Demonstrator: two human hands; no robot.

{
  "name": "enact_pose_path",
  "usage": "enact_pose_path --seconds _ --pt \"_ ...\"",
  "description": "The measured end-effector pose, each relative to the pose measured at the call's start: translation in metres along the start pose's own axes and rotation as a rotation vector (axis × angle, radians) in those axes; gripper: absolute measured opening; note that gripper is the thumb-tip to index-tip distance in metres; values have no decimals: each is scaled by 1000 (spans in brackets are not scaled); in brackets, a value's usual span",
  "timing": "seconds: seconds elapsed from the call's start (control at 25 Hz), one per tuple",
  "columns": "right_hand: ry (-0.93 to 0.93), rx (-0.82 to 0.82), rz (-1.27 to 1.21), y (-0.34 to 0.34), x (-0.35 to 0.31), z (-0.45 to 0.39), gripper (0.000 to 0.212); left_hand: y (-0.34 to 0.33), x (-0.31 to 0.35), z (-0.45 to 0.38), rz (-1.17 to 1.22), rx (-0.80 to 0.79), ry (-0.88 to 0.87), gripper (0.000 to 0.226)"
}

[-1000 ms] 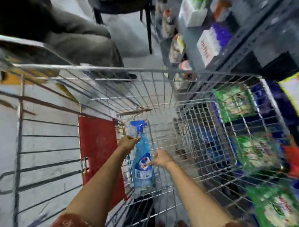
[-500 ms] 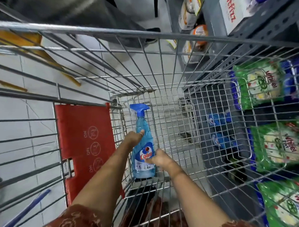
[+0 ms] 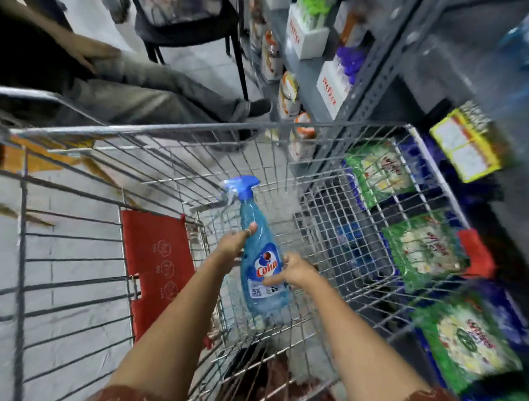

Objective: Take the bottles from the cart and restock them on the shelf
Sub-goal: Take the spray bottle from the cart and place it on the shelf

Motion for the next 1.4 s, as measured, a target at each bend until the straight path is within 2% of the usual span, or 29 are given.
enact_pose_path --seconds 0.12,0.24,0.48,0.68,0.8,1.0,1.2,1.4 --pt "173 105 -74 40 -26 58 54 -20 46 55 -11 -12 -132 29" --pt "363 202 -177 78 -46 124 40 -40 94 111 -43 -19 -299 34" --pt "655 411 -288 142 -57 266 42 -101 169 248 -166 -97 -650 25" --pt "823 591 -321 182 -43 358 52 -157 191 335 -301 -167 -830 43" --pt "878 650 -323 199 -34 389 47 -181 197 363 -300 -198 -893 43" --pt "897 738 -357 220 -16 419 50 -218 202 373 -310 -268 -923 30" --pt "896 811 -398 242 -10 416 43 -249 218 362 -293 -300 -927 27" --pt "883 974 -434 279 -17 407 40 -282 251 339 -264 -380 -969 24"
Point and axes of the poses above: each hand's wrist, its own z-axis away from the middle knuckle, its own y-axis out of the back of the hand, x = y × z, the point moved 10 cm from there along -z, towards the middle knuckle, and after that the axes turned 2 degrees about -z, right-handed, at the moved point
